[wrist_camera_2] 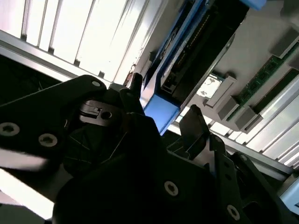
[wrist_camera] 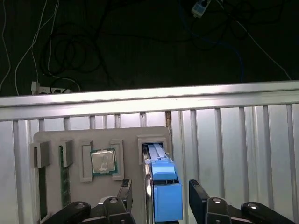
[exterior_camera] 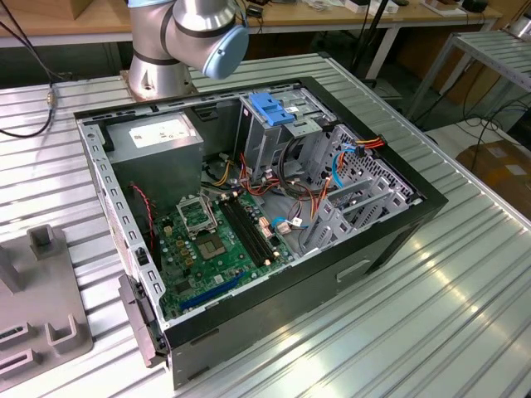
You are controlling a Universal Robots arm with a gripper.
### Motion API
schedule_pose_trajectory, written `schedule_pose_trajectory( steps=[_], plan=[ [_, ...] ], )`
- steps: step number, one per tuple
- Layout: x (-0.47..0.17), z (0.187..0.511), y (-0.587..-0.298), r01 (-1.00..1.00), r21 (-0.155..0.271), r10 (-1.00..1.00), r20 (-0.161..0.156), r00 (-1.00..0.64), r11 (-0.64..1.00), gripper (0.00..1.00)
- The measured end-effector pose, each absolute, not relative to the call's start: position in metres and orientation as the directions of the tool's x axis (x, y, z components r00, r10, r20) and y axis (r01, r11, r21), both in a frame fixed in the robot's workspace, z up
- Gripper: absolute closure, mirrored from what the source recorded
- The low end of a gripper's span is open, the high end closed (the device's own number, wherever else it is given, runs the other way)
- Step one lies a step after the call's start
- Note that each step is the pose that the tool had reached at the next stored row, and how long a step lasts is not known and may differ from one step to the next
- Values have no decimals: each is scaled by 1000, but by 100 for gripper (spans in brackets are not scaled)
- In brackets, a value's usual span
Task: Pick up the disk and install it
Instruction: 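Pick up the disk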
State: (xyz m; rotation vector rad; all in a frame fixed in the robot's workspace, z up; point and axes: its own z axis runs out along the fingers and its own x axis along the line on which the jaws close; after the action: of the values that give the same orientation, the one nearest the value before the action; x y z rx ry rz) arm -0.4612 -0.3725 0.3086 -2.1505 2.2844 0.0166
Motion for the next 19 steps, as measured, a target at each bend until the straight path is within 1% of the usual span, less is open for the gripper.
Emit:
schedule_pose_trajectory(
  steps=[1,2,7,8,17,18,19],
  plan=[
    [-464,300,-372,-998,1,-998,-10,-56,56,40],
    [-464,299,-368,-998,1,-998,-9,-56,56,49],
    [-464,298,-369,-998,1,-998,-7,-56,56,50],
    [-464,298,-369,-998,1,-998,-7,-56,56,58],
    [-464,298,-369,-998,1,-998,-7,-56,56,58],
    [-464,298,-369,-998,1,-998,-7,-56,56,59],
    [-464,298,-369,-998,1,-998,-7,-56,56,63]
  ],
)
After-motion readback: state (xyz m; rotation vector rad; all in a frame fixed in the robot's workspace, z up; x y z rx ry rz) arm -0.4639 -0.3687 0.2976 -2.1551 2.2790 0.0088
